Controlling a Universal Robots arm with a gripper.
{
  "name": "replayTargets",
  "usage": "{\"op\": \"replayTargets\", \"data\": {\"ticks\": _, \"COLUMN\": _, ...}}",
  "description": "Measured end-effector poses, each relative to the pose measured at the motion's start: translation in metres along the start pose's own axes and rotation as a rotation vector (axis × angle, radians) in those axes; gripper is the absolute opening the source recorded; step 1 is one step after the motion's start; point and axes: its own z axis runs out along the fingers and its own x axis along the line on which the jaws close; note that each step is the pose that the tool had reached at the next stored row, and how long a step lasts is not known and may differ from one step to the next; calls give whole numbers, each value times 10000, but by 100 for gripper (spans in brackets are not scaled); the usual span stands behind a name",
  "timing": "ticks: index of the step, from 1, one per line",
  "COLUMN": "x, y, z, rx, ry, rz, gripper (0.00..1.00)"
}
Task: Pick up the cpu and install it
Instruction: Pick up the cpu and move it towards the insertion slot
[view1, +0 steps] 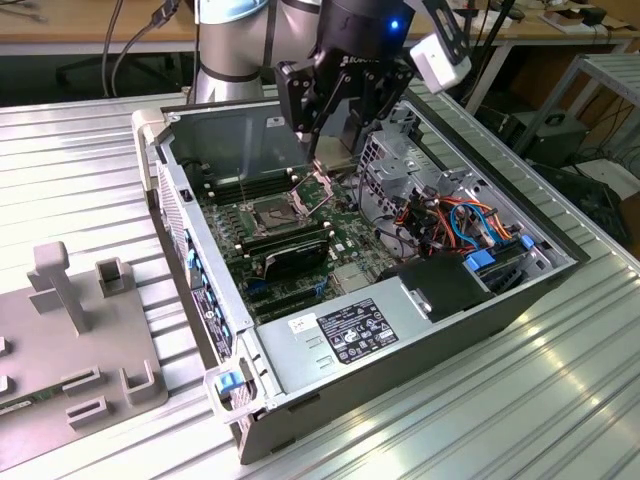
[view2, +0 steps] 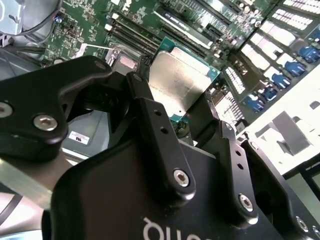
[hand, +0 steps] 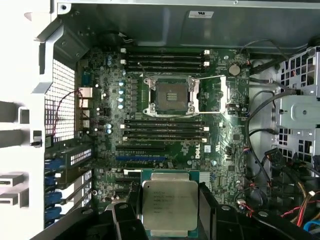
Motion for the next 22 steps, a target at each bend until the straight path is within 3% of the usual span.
{"op": "replayTargets", "data": {"ticks": 5, "x": -44, "y": 55, "z": 68, "rx": 0, "ry": 1, "rz": 1, "gripper": 55}}
{"op": "replayTargets", "data": {"ticks": 13, "x": -111, "y": 94, "z": 258, "rx": -1, "ry": 1, "rz": 1, "gripper": 55}}
{"op": "replayTargets", "data": {"ticks": 17, "x": -143, "y": 129, "z": 391, "rx": -1, "ry": 1, "rz": 1, "gripper": 55}}
{"op": "replayTargets", "data": {"ticks": 22, "x": -163, "y": 155, "z": 496, "rx": -1, "ry": 2, "rz": 1, "gripper": 55}}
